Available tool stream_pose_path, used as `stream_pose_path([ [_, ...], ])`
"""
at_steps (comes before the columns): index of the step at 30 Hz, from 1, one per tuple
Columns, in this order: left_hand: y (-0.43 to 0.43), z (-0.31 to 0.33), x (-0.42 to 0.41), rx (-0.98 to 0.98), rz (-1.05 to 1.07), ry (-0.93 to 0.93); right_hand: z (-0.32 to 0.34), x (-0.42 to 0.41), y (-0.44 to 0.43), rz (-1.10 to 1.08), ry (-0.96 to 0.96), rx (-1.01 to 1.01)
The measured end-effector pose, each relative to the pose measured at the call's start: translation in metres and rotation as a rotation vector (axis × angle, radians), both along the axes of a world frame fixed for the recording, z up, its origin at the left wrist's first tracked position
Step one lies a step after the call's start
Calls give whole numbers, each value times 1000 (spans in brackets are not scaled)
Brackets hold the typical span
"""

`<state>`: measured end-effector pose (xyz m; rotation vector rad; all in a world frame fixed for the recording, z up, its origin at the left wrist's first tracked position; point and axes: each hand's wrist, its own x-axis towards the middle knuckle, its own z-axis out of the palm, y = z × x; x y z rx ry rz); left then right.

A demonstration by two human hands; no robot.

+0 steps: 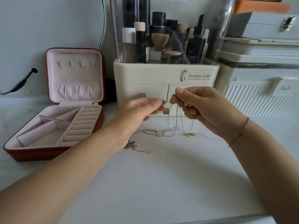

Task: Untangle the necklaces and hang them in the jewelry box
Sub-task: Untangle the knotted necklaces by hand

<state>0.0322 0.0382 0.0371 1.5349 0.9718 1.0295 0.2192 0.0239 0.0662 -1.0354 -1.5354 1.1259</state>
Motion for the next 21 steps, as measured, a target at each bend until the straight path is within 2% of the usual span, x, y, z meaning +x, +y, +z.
stream_pose_path([
  [5, -4, 0, 2, -75, -169, -109, -3, -3, 1, 101, -42, -45],
  [12, -2, -4, 6, -166, -143, -201, -3, -3, 1, 197, -63, -129],
  [17, -2, -3, 7, -161, -129, -202, 0, -4, -1, 263, -41, -130],
  [21, 0, -3, 5, -167, -122, -223, 1, -3, -1, 189, -47, -89],
])
